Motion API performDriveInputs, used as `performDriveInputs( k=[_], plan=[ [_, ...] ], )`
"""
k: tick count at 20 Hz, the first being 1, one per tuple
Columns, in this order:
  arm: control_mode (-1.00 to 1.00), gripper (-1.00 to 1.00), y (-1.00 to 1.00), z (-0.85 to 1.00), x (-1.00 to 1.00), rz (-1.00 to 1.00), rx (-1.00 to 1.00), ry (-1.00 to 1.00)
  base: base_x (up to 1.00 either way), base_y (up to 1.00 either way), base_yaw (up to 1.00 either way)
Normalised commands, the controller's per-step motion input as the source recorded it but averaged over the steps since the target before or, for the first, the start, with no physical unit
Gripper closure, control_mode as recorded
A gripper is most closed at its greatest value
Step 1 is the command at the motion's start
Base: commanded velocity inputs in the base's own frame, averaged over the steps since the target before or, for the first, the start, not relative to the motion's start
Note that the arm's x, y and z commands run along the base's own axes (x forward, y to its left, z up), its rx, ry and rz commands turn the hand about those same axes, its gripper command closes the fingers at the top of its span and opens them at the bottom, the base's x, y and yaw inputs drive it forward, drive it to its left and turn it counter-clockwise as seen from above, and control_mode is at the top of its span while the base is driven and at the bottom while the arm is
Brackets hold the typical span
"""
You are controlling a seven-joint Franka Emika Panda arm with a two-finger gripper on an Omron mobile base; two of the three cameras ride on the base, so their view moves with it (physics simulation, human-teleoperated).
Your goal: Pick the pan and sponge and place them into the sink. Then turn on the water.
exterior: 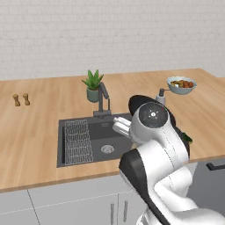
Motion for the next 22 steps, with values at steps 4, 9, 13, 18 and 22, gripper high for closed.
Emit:
performDriveInputs(
  k=[4, 9, 13, 18, 22],
  plan=[
    [-1.00, 1.00, -1.00, 0.19, -0.26, 0.15, 0.04, 0.20, 0.00, 0.00, 0.00],
    [-1.00, 1.00, -1.00, 0.29, -0.16, 0.17, 0.01, 0.17, 0.00, 0.00, 0.00],
    [-1.00, 1.00, -1.00, 0.08, -0.02, 0.25, 0.00, 0.04, 0.00, 0.00, 0.00],
    [-1.00, 1.00, -0.87, -0.04, 0.10, 0.53, 0.00, -0.03, 0.00, 0.00, 0.00],
    [-1.00, 1.00, -0.62, -0.31, 0.37, 0.68, -0.07, 0.00, 0.00, 0.00, 0.00]
  ],
)
